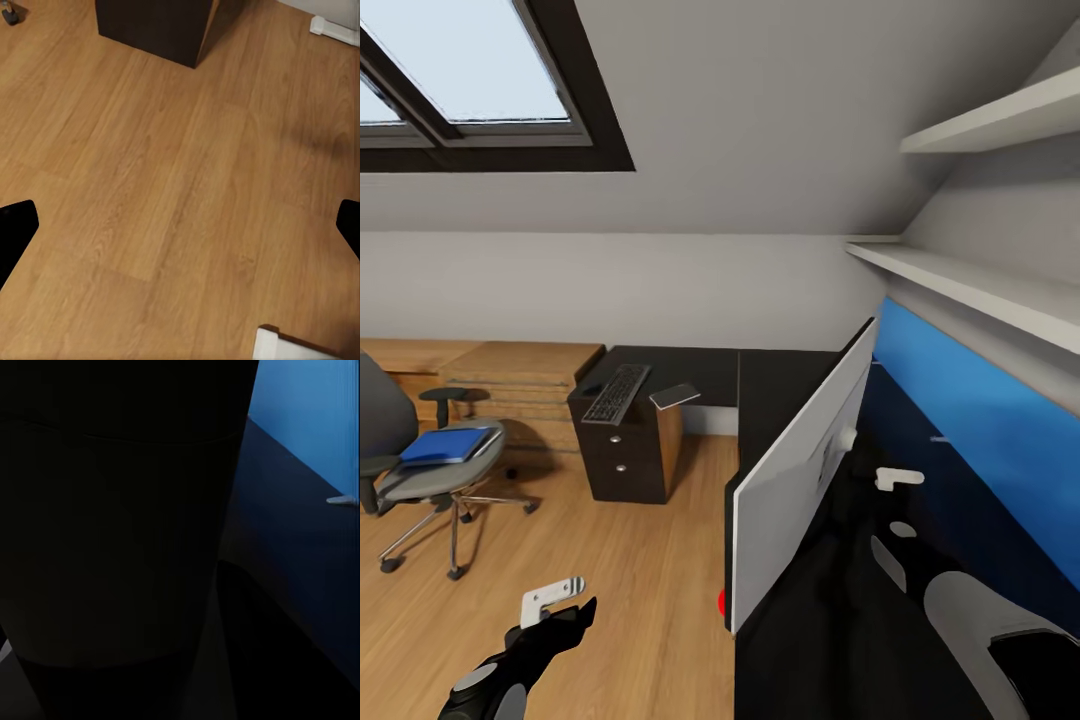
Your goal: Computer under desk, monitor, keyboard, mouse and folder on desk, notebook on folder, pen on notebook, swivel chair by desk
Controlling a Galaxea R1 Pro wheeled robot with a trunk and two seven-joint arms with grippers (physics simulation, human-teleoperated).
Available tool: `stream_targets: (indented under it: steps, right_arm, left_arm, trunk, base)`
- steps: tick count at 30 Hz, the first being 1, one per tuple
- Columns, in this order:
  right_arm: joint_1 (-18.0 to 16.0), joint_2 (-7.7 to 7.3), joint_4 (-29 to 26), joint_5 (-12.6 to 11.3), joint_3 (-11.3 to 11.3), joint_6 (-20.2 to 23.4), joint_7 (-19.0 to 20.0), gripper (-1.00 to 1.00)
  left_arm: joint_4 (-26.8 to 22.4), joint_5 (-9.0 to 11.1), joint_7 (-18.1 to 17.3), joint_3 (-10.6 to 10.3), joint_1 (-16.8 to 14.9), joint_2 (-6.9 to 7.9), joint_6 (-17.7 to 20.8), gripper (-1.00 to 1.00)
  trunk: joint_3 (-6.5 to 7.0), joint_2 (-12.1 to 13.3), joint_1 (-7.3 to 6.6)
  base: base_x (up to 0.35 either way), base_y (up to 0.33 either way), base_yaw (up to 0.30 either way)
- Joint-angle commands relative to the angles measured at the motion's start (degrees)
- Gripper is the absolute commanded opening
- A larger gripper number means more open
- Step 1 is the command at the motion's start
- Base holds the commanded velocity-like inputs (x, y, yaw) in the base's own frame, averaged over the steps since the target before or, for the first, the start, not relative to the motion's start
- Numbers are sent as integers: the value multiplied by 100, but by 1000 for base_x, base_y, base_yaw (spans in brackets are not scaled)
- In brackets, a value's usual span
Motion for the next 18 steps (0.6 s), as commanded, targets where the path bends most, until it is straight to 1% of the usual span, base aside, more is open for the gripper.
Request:
stream_targets:
  steps: [1,12,16,18]
  right_arm:
    - [-10,-4,-7,-33,33,-23,-19,-100]
    - [-10,-9,-7,-33,32,-23,-19,-100]
    - [-10,-4,-8,-33,34,-24,-19,-100]
    - [-10,-2,-12,-31,39,-27,-25,-100]
  left_arm:
    - [-10,62,46,-4,-1,2,21,100]
    - [-10,62,45,-5,-1,2,21,100]
    - [-10,62,43,-4,-1,2,22,100]
    - [-10,62,46,-4,-1,7,22,100]
  trunk:
    - [-4,-7,1]
    - [23,-7,1]
    - [26,-7,1]
    - [27,-7,1]
  base:
    - [0,0,-180]
    - [0,0,-193]
    - [0,-5,-90]
    - [0,-148,-18]
